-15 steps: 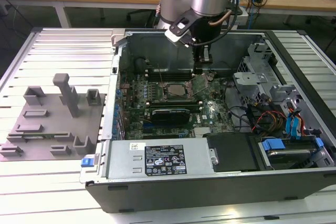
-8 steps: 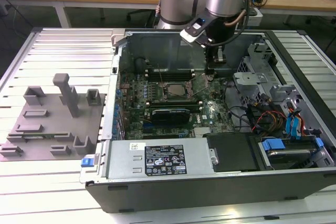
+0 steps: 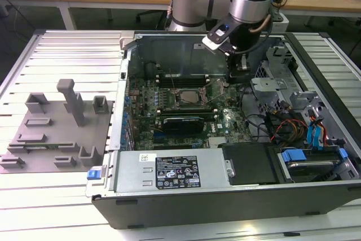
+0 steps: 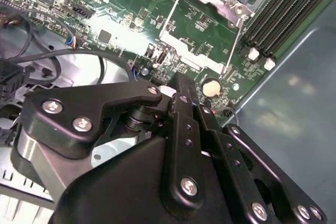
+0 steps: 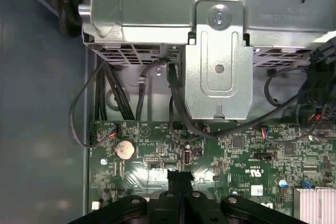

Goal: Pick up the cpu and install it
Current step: 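Close the cpu cover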

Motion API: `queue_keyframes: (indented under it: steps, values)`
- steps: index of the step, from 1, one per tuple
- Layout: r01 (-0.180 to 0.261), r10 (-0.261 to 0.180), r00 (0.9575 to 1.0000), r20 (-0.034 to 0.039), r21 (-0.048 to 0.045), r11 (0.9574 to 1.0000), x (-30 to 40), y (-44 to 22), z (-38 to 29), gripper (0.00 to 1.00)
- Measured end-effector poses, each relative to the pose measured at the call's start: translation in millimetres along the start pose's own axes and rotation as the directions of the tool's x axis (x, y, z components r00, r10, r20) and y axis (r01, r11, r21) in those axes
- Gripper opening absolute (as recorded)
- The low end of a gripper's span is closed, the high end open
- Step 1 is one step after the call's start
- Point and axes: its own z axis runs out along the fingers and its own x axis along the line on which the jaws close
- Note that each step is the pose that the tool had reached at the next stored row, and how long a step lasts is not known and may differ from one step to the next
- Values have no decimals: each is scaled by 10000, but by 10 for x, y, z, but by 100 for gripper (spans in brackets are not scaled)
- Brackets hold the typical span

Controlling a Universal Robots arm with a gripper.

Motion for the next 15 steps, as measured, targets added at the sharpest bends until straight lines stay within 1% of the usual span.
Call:
queue_keyframes:
  steps: [5,6,9,10,11,15]
  values:
    - [0,0,10000,-1,21,10000,2,-1,95,11]
    - [0,0,10000,0,33,10000,3,-1,123,11]
    - [1,-1,10000,-1,56,10000,4,-3,177,11]
    - [2,-2,10000,-1,74,10000,5,-4,209,11]
    - [4,-4,10000,-3,116,9999,6,-4,240,11]
    - [3,-3,10000,-1,122,9999,5,-5,246,11]
